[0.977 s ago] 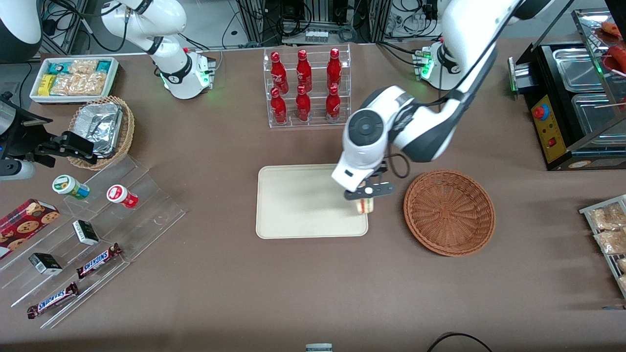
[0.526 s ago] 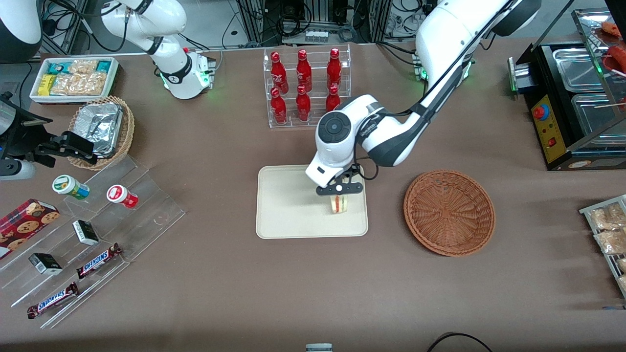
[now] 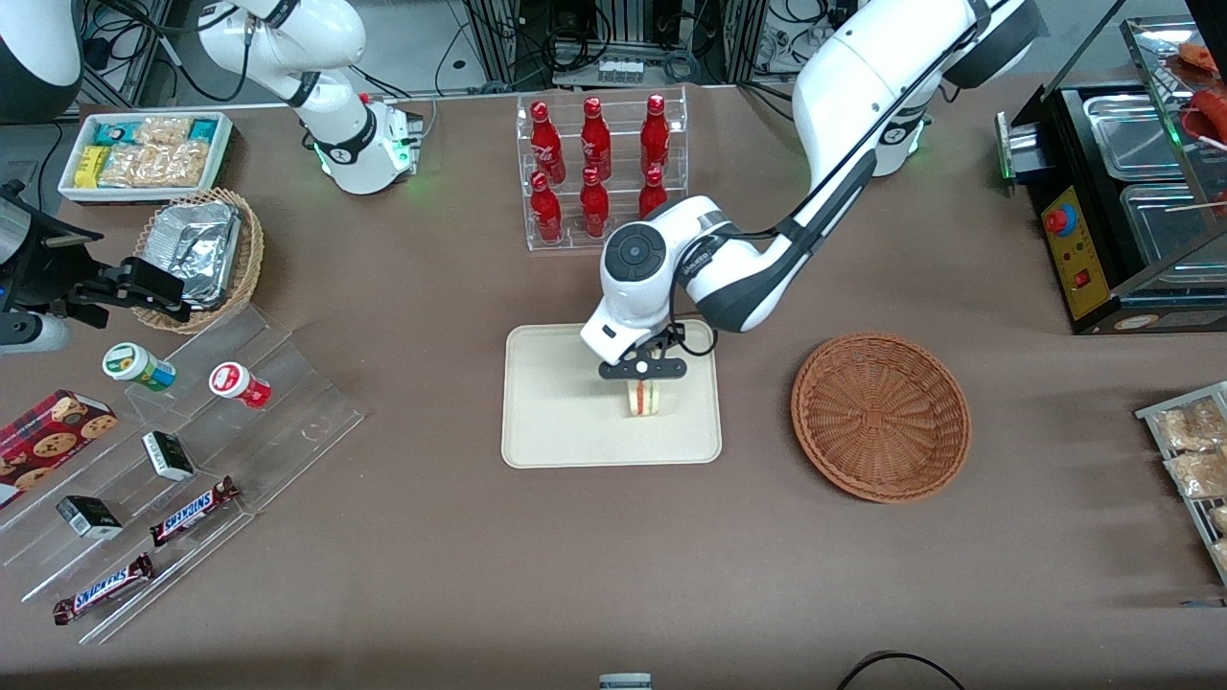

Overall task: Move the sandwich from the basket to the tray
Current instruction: 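Lower the sandwich onto the tray and open the left gripper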

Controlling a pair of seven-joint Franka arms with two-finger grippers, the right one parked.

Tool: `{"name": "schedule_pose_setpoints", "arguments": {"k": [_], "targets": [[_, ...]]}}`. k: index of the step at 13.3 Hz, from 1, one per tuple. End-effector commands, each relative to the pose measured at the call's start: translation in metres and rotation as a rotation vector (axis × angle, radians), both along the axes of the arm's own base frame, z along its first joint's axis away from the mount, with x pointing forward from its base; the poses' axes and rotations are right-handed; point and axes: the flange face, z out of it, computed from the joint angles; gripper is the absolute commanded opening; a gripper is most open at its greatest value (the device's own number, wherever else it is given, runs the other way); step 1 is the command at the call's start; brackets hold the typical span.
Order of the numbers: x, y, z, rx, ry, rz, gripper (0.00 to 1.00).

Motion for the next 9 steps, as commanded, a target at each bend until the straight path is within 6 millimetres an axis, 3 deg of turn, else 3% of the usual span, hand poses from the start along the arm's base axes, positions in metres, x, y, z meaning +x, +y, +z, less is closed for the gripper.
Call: {"name": "schedule_pose_setpoints", "arguments": {"k": [1, 6, 7, 8, 9], "targets": [[0.013, -0.014, -0.004, -0.018, -0.030, 0.030, 0.00], [0.013, -0.015, -0.031, 0.029, -0.053, 0.034, 0.03], [0.013, -0.015, -0.032, 0.030, -0.051, 0.036, 0.26], [0.013, -0.015, -0.032, 0.030, -0.052, 0.032, 0.76], [0.013, -0.014, -0.032, 0.031, -0.053, 0.021, 0.99]]}}
